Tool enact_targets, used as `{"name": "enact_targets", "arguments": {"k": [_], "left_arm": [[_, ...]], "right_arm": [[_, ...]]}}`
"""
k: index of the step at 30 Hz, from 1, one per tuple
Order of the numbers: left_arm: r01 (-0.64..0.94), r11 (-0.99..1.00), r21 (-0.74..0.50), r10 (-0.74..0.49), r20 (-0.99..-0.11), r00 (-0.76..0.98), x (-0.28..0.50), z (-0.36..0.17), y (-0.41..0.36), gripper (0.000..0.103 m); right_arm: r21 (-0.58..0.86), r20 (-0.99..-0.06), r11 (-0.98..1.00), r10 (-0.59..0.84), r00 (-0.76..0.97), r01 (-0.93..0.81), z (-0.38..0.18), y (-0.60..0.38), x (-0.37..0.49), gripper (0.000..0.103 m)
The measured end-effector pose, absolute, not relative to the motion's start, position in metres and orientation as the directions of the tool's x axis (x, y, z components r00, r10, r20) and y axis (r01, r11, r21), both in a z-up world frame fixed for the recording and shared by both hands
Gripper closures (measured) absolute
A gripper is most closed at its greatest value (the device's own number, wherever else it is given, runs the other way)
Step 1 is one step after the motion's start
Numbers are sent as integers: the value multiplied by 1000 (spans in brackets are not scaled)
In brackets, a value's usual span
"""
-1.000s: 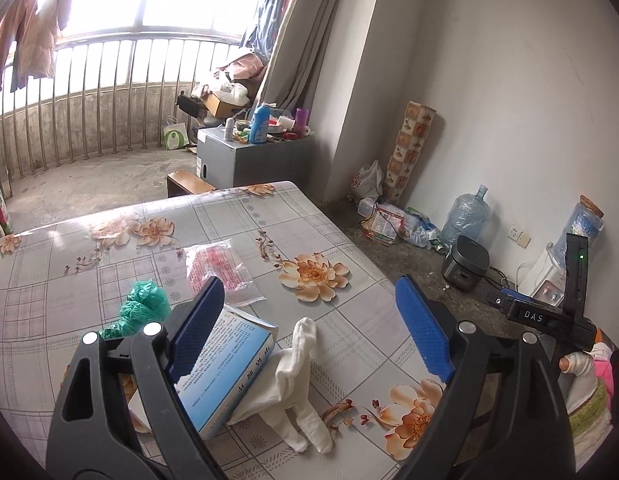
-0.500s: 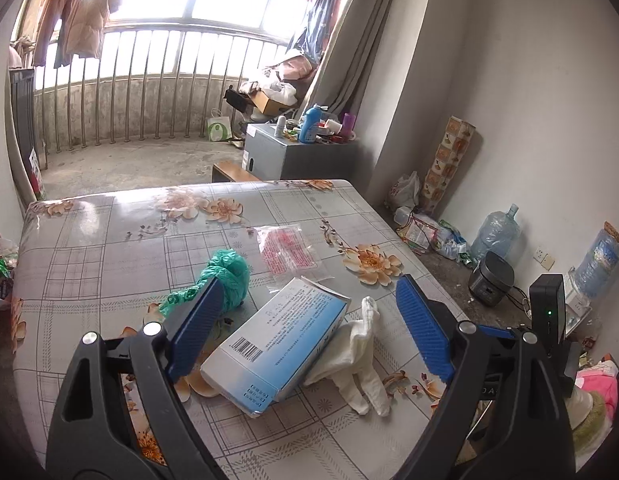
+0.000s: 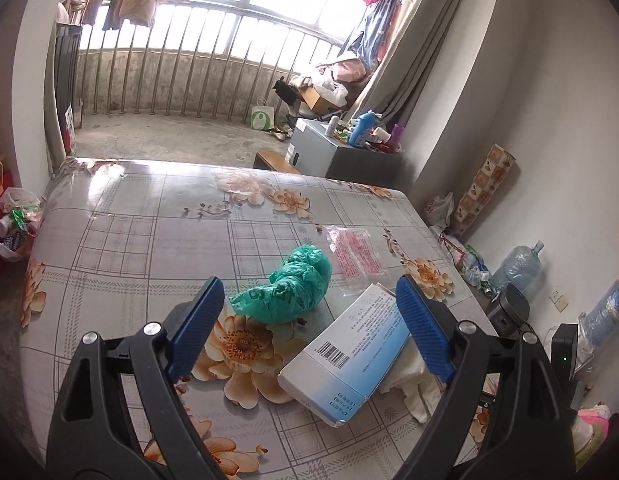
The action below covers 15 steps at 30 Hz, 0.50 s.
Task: Collect trash
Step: 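Move both open grippers back over the table toward the green bag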
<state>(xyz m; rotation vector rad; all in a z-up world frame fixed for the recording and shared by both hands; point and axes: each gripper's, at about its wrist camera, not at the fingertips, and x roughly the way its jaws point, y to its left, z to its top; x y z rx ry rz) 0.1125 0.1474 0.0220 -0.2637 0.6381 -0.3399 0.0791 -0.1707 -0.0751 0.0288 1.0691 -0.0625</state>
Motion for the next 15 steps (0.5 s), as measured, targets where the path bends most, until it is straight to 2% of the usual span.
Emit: {"name": "enact_targets", "arguments": {"k": [3,9,15], "left_arm": [[240,903,-357,-408,-535,739,121,20,149,20],[321,890,-324,-454,-557,695,148,19,136,20],[350,902,-254,-425,-671,608,191,-7,112,20]], "right_arm": [[24,-875,997,-16,484,75,-67,-175,84,6],[165,-793,986,117,598,26,-25,-180,111,9],[350,-757,935,320,570,-61,-4,-176,181,15]]}}
